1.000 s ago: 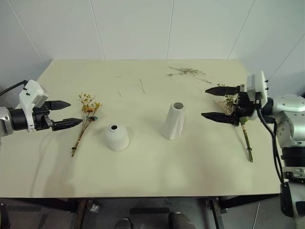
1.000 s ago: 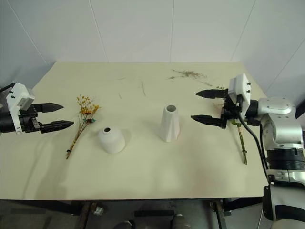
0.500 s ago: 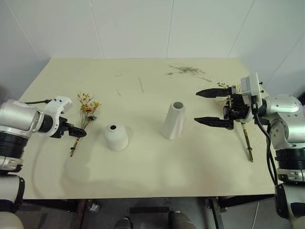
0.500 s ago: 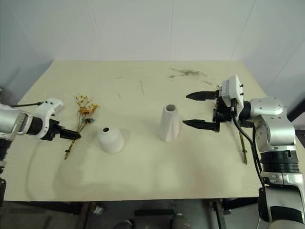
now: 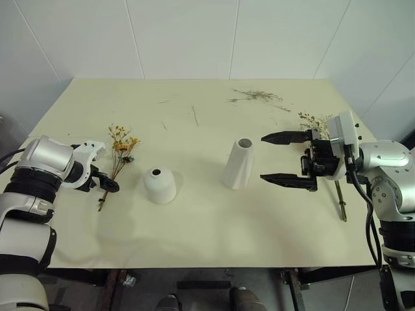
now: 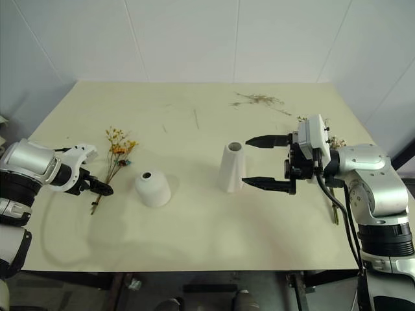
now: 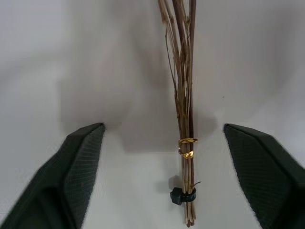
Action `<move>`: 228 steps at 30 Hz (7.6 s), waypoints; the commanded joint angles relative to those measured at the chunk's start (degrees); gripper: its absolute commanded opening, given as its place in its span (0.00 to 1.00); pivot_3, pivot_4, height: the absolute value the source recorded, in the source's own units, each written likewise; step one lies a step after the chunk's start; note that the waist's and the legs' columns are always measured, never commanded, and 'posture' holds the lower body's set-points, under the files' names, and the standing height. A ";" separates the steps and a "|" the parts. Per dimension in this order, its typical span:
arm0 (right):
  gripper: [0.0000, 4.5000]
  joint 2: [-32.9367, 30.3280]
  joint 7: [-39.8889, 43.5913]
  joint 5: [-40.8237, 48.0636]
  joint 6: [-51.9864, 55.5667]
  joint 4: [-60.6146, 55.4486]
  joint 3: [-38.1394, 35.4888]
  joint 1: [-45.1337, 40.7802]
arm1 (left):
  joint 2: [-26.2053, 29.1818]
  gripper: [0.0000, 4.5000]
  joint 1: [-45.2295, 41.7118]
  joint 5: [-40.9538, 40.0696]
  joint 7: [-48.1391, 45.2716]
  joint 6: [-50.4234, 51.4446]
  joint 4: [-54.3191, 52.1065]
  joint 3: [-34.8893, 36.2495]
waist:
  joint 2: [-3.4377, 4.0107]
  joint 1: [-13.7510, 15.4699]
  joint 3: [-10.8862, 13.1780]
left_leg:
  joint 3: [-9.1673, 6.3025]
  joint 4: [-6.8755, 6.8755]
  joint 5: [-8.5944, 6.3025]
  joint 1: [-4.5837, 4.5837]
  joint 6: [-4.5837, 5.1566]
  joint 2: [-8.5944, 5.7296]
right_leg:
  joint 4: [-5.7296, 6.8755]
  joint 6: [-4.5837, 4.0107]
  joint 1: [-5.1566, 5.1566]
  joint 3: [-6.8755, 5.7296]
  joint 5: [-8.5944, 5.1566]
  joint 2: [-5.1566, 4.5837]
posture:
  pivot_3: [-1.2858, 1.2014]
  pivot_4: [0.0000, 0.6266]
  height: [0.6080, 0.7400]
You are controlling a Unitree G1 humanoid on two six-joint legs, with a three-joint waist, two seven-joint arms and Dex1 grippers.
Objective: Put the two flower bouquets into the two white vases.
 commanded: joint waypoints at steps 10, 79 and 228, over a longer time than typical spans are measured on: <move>1.00 -1.61 -0.31 9.22 4.76 -6.03 -4.12 0.65 | -0.59 0.03 1.57 4.07 -3.09 -5.80 9.20 1.76 | 0.05 -0.03 -0.03 | 0.00 0.01 0.00 0.10 0.01 0.00 | 0.00 0.00 0.09 0.00 0.00 -0.01 | 0.52 0.24 1.00; 1.00 -6.38 -13.01 6.70 5.16 -7.46 -10.05 9.47 | -25.77 0.01 31.01 -31.89 -11.65 -58.91 -25.46 39.72 | -0.12 1.35 -0.10 | 0.11 0.67 0.23 0.03 0.11 0.00 | -0.29 0.04 0.38 0.02 0.55 -0.08 | 0.52 0.24 1.00; 1.00 -0.19 -23.09 7.18 2.46 -12.83 -9.71 14.59 | -27.62 0.06 33.20 -26.54 -14.26 -70.30 -18.70 35.24 | -0.12 1.50 -0.10 | 0.11 0.24 0.22 0.03 0.12 0.00 | -0.62 -0.02 0.35 0.01 0.52 -0.08 | 0.52 0.24 1.00</move>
